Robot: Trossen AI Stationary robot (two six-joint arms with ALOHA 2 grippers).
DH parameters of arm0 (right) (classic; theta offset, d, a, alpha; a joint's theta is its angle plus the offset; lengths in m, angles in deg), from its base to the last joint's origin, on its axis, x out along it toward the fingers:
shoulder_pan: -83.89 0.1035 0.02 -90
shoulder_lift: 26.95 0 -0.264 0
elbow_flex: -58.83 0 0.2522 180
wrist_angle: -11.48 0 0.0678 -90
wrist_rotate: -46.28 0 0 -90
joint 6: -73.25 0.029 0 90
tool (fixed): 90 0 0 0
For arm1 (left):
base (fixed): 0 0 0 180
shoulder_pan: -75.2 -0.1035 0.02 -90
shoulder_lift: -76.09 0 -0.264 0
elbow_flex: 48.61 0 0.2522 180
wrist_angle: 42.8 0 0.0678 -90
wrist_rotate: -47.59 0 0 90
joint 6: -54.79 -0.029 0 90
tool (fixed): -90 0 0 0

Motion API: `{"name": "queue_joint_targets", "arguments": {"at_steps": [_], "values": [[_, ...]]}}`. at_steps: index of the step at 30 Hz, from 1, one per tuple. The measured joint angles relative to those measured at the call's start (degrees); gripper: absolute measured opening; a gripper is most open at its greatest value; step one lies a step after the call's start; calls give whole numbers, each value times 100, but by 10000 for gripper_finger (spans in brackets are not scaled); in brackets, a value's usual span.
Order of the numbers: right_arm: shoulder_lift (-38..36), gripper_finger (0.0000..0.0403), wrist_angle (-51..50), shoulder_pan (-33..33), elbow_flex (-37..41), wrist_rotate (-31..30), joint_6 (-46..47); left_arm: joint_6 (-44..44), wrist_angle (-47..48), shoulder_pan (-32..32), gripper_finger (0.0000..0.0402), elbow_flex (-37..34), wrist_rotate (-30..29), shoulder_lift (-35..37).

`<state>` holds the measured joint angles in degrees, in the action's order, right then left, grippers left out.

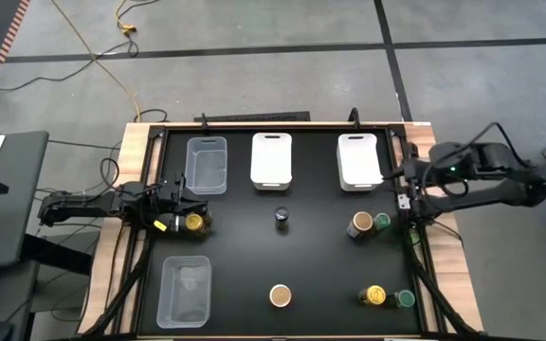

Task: Sort spices by type
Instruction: Put the top gold spice bottle into the left white bin

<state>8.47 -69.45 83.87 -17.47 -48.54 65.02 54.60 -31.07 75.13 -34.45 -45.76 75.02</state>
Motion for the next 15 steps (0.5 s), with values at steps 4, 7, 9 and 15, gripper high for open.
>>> {"name": "queue_joint_targets", "arguments": {"at_steps": [4,7,9,15], "values": [[336,237,-26,-2,-233,12,-170,0,0,-2,0,0,0,1],[528,280,-168,-2,-332,15,-462,0,0,-2,0,0,-2,1],[623,304,-253,-2,-335,13,-568,0,0,-1,0,0,0,0],[746,352,-261,-2,-335,13,-557,0,0,-1,0,0,-1,0]]}}
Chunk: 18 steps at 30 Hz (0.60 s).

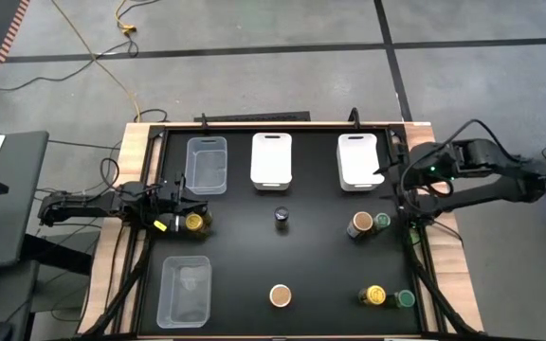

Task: Sort spices by type
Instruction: Put the top gold spice bottle into the left white bin

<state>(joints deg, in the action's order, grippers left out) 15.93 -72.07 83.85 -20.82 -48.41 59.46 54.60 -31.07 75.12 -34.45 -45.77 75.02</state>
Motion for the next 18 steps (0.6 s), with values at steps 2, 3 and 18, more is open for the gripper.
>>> {"name": "queue_joint_targets", "arguments": {"at_steps": [2,3,18], "values": [[-2,357,-14,0,0,0,90,0,0,1,0,0,1,1],[-2,358,-8,0,0,-1,147,0,0,1,0,0,1,-1],[-55,389,-315,0,0,-2,171,0,0,1,0,0,1,-1]]}}
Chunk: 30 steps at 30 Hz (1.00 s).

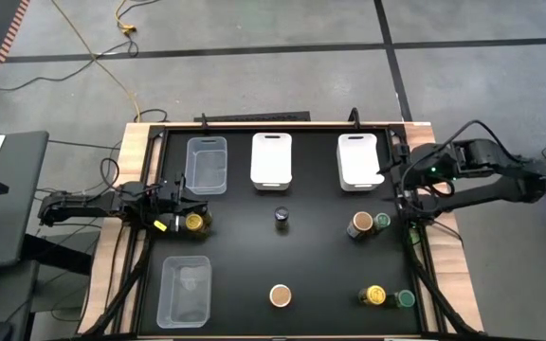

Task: Sort spices by type
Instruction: Put the top gold spice bottle into the left white bin

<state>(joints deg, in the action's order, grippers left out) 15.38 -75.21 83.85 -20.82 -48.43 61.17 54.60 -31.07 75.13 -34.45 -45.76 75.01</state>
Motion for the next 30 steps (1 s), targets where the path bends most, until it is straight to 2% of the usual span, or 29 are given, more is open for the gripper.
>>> {"name": "queue_joint_targets", "arguments": {"at_steps": [3,13,19,30], "values": [[-2,398,3,-2,0,-2,3,0,-1,-1,0,0,0,0],[45,384,31,-7,46,0,445,0,-1,-1,0,0,0,0],[448,384,75,115,399,16,72,0,-1,0,0,0,0,0],[1084,384,414,393,1032,28,-41,0,0,0,0,0,-1,0]]}}
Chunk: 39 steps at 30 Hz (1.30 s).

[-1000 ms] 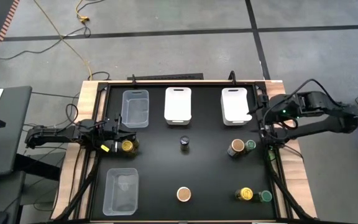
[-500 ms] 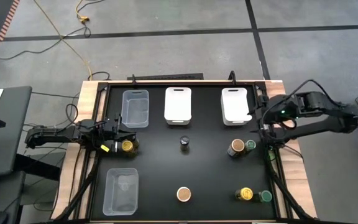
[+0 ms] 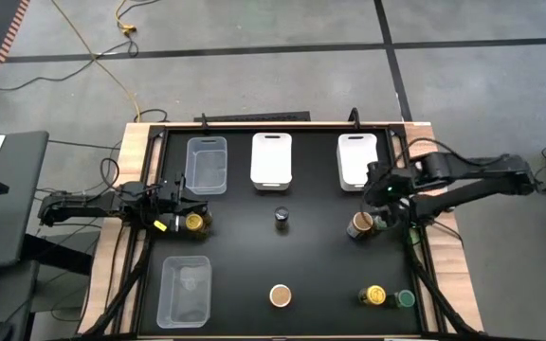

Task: Sort spices by type
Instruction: Put the top gold spice bottle into the left white bin, then put the top green spice bottle into the right white bin

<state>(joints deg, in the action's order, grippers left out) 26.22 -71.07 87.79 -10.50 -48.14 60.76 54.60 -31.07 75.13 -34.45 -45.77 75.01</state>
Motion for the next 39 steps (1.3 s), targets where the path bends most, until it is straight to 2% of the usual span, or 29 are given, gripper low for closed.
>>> {"name": "queue_joint_targets", "arguments": {"at_steps": [10,14,26,31,39], "values": [[406,384,645,298,642,7,105,-1,0,-1,0,0,1,2],[562,384,740,371,645,315,276,0,0,-2,0,0,-1,0],[1193,384,831,483,623,719,367,0,-1,-1,0,0,-1,2],[1301,384,762,459,649,555,345,0,-1,-1,0,0,1,1],[1080,384,756,451,423,565,349,-1,0,0,0,0,-2,1]]}}
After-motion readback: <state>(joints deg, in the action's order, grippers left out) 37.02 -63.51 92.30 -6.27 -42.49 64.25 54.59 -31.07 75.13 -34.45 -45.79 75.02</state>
